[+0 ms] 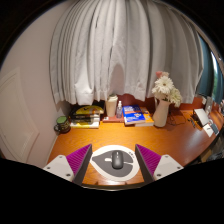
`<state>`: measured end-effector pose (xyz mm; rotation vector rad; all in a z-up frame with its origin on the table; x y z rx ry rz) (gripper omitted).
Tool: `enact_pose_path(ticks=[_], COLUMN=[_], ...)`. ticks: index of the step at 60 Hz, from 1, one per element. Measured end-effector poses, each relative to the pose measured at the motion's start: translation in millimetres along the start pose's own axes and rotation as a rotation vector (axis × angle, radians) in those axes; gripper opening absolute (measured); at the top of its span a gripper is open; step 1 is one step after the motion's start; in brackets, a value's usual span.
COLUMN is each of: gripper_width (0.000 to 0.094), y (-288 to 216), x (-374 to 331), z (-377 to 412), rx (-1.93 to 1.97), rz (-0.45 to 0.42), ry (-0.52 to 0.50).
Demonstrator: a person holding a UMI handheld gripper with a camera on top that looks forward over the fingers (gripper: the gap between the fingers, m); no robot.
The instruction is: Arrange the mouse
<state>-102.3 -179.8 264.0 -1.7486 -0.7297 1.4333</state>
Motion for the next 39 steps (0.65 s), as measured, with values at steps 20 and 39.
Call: enact_pose_path(ticks=[20,39], gripper_width=[0.0863,0.0866], y=[13.3,40.4], x=[-64.9,-83.4], z=[8.7,10.5], rx=[0.017,-0.028], rz=[-0.033,-0.004], ry=[-0.004,-0.001])
Point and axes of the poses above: the point between the fingertips, and its own axes, seen from behind it with the camera up: z to the left, y down, x forward, the way the camera looks, the point moved 5 cm from there along -x, backward, against the way the camera looks, and after that the axes turned 10 degrees about y, right-handed, at the moved point
